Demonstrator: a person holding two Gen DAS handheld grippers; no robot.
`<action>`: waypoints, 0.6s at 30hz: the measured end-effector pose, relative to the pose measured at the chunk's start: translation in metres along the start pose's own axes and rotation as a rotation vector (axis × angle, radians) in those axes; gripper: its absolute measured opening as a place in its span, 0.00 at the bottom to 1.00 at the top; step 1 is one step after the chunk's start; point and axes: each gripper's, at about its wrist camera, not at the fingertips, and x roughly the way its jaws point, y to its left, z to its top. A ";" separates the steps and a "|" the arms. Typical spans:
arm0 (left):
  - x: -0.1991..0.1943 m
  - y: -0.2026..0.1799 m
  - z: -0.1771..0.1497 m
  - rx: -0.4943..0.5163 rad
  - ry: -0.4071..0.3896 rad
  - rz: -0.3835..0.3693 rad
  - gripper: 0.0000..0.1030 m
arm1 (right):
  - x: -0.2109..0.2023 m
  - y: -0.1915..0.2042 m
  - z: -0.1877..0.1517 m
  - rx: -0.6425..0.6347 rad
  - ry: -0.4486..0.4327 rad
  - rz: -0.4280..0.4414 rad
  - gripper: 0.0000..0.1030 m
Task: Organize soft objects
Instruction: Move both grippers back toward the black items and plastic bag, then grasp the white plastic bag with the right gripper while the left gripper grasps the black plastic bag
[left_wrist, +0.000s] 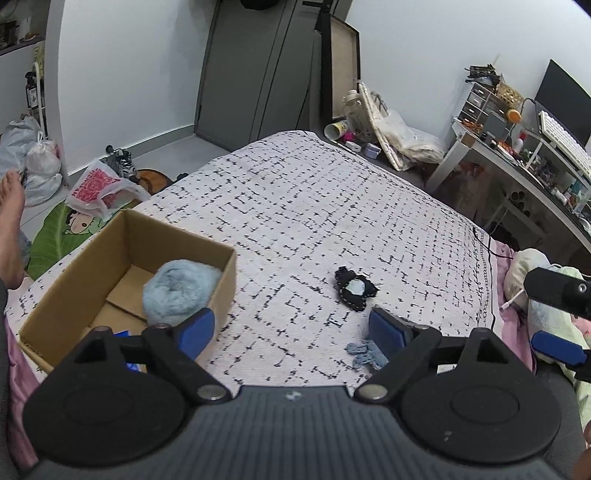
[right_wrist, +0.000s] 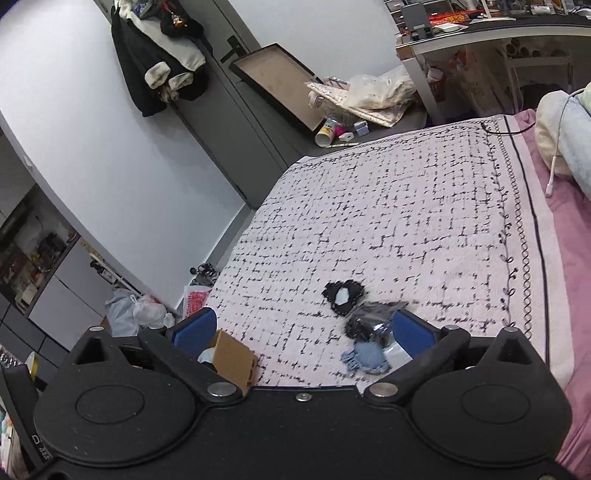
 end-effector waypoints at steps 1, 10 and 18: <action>0.001 -0.002 0.000 0.000 -0.001 -0.003 0.87 | 0.000 -0.003 0.002 0.002 -0.001 -0.001 1.00; 0.014 -0.023 0.001 0.017 0.005 0.010 0.87 | 0.003 -0.026 0.026 -0.025 -0.006 -0.020 1.00; 0.032 -0.045 0.003 0.041 0.014 0.023 0.87 | 0.009 -0.057 0.037 0.016 -0.030 -0.016 1.00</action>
